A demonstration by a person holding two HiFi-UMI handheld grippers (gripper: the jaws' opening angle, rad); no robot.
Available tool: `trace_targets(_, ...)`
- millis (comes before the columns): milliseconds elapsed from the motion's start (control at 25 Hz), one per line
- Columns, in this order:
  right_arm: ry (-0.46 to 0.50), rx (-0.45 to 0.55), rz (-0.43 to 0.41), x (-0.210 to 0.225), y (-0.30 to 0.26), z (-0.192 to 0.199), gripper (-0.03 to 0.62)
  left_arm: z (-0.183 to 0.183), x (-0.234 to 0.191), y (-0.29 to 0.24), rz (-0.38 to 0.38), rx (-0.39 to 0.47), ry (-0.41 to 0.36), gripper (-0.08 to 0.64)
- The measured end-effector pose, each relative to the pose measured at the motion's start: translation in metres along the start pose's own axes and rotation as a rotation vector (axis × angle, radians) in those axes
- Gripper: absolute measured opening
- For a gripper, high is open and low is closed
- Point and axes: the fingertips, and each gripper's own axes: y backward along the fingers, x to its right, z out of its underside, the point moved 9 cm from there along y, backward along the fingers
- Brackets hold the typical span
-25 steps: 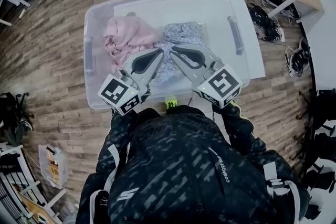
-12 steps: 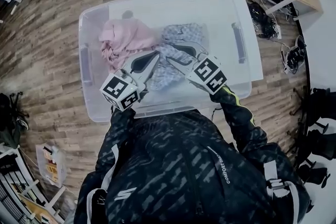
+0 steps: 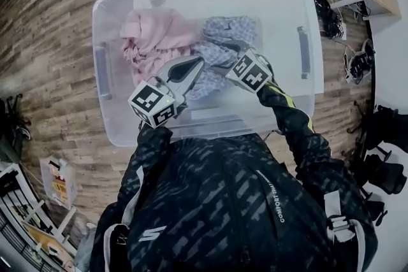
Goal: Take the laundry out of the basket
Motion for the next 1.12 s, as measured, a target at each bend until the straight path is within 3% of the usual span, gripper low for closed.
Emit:
trace_targets(240, 0.047, -0.113, -0.003, 0.009, -0.043, 0.026, 0.424, 0.005, -0.004, 0.006, -0.036, -0.009, 0.035, 0.009)
trace_targets(680, 0.214, -0.255, 0.082, 0.012, -0.092, 0.053, 0.524, 0.005, -0.011, 0.009, -0.066, 0.005, 0.037, 0.009)
trace_targets(1120, 0.086, -0.260, 0.009, 0.027, -0.116, 0.077, 0.591, 0.007, -0.011, 0.008, -0.058, 0.003, 0.054, 0.009)
